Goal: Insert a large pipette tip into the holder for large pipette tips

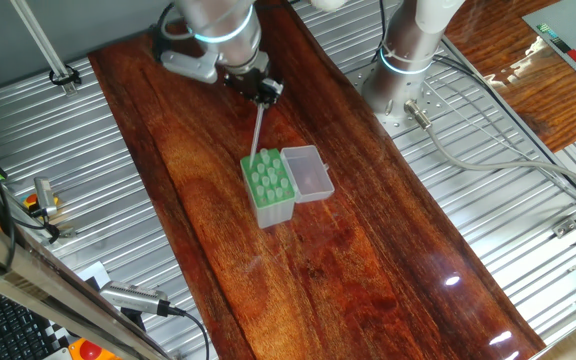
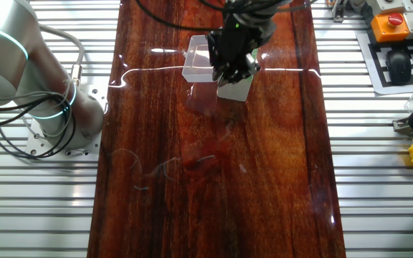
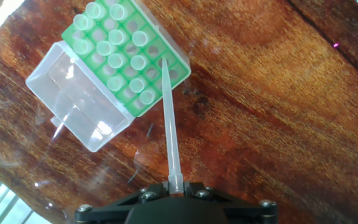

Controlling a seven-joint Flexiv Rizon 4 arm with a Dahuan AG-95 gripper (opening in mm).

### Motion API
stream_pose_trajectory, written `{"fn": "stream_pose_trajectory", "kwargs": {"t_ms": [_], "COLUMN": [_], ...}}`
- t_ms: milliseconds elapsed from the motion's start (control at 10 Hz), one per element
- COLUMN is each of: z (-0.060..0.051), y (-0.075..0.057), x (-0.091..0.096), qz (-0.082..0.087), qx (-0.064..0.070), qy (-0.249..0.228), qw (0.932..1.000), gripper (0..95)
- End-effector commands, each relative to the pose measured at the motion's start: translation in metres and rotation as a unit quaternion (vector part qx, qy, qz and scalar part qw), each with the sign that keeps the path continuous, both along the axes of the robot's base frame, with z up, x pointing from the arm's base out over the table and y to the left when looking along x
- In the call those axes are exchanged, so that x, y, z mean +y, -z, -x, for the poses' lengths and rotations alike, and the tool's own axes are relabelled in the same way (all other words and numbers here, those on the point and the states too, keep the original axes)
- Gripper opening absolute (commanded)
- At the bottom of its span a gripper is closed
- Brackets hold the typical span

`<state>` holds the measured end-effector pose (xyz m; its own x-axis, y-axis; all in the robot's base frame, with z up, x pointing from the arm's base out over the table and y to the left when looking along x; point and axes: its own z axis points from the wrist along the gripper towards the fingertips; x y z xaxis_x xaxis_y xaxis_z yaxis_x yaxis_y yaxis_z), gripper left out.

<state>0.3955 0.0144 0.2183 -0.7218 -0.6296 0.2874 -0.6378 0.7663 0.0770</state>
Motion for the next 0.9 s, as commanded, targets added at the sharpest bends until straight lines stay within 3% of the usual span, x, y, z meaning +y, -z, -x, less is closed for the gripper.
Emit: {"fn": "stream_pose_trajectory", "kwargs": {"t_ms": [100, 200, 300, 600, 900], "z": [-0.0033, -0.0055, -0.008, -0.0101, -0.01], "y": [-0.0017, -0.0026, -0.0037, -0.0049, -0.0058], "x": [0.0037, 0.0056, 0.0073, 0.0087, 0.009], "qz": [0.007, 0.012, 0.02, 0.042, 0.041], "qx": [0.01, 0.016, 0.024, 0.041, 0.042], "qy": [0.0, -0.001, -0.002, -0.006, -0.007], "qw": [0.9999, 0.9998, 0.9995, 0.9983, 0.9983], "gripper": [0.0, 0.0, 19.0, 19.0, 19.0]}}
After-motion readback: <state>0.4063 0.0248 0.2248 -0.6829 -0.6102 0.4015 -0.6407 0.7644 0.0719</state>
